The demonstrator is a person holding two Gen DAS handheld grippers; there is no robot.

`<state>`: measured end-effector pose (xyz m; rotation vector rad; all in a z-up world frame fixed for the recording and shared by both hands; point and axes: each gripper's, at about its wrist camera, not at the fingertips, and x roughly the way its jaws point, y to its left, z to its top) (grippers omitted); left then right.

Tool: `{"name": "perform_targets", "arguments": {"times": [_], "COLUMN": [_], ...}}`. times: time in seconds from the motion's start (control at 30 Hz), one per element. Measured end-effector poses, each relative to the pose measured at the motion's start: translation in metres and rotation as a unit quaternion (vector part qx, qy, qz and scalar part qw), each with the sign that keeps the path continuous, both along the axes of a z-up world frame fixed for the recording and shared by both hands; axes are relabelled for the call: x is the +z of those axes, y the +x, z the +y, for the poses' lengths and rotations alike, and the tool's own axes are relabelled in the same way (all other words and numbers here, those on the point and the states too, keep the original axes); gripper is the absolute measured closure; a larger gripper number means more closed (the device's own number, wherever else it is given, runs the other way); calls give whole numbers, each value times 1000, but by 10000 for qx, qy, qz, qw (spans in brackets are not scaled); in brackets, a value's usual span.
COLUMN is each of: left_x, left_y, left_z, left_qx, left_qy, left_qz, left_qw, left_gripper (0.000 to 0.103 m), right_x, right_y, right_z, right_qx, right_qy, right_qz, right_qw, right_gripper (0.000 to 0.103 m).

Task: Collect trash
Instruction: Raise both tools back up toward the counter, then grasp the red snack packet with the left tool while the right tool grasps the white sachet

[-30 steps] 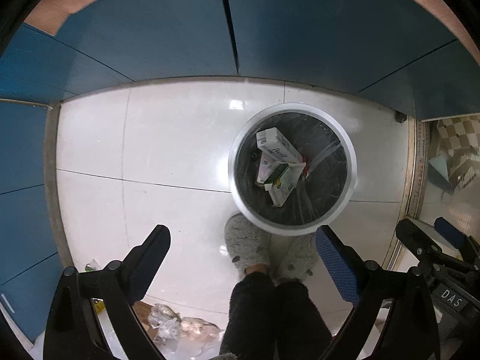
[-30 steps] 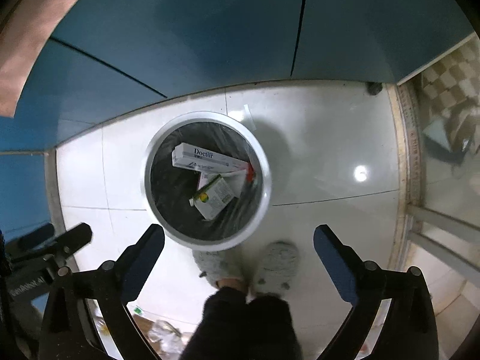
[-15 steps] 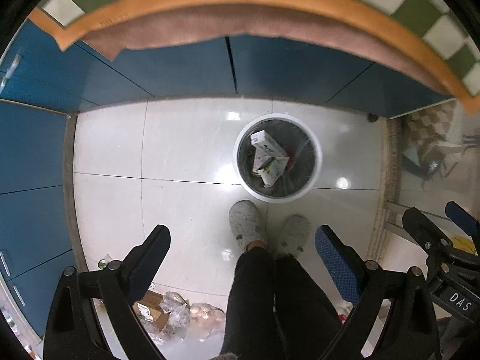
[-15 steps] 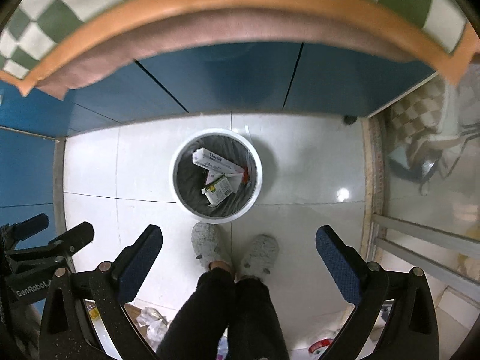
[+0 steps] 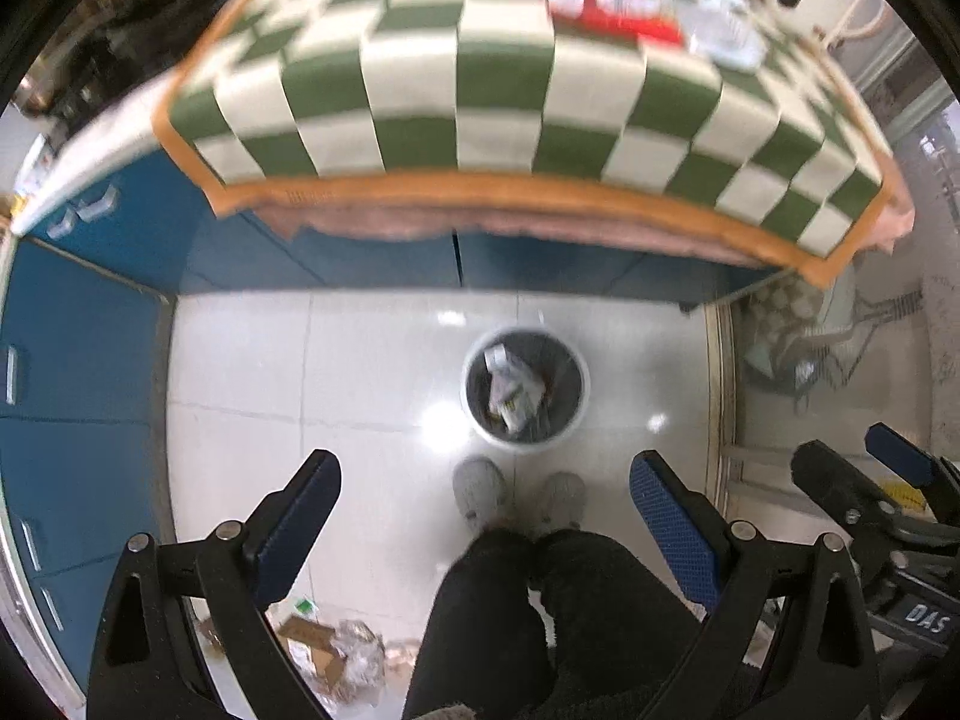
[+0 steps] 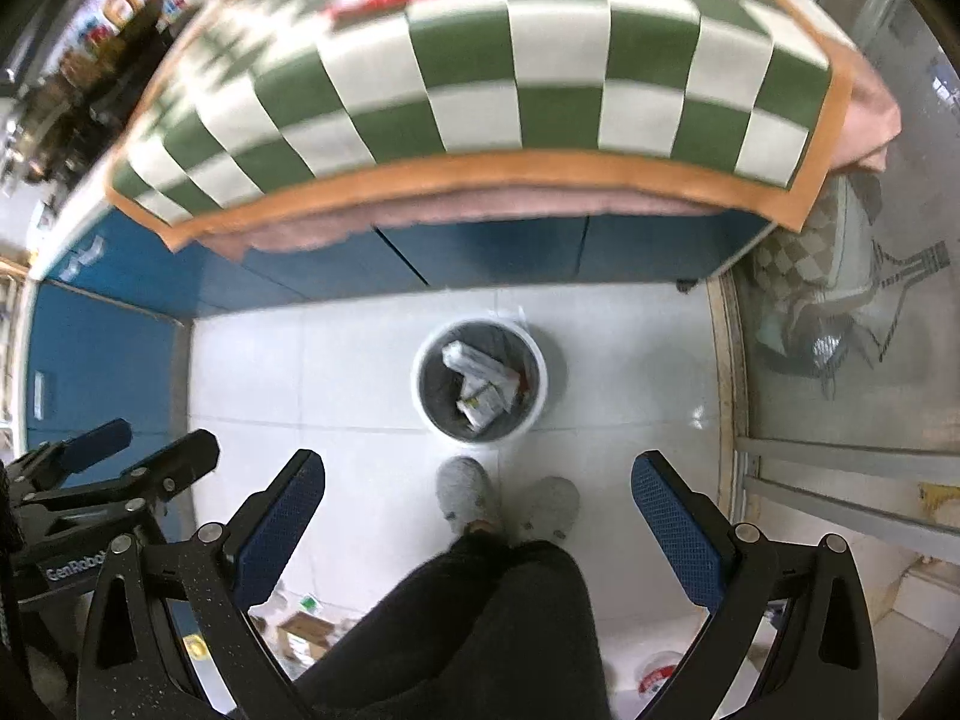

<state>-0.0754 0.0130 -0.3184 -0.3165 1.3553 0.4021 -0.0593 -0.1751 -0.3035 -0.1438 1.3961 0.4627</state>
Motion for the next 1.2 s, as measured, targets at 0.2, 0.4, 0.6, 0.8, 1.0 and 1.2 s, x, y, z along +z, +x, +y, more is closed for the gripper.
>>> {"name": "perform_targets", "arguments": {"times": [0.2,0.4,0.6,0.8,1.0,1.2], "left_x": [53,85,96,76,33,-7], "left_y": [41,115,210,314,400,467], "left_z": [18,38,68,128,188,211], "left_qx": [57,262,606,1174,1744,1625], "left_qy": [322,580,804,713,172,7], "left_qz": [-486,-795,-830,-616,-520,-330], "left_qw": [9983,9948,9915,9886,9831,9862], "left_gripper": [4,4,4,4,5,10], "right_x": [62,98,95,71,27,-16], "right_y": [34,113,236,382,515,594], "right_z": [10,13,11,19,44,82], "right_qx": [-222,-556,-801,-980,-1042,-841], "right_qy": [584,970,1084,945,752,512], "right_qz": [-375,-621,-579,-479,-272,-267], "right_qw": [9973,9918,9892,9895,9913,9948], "right_gripper": [0,0,0,0,0,10]}}
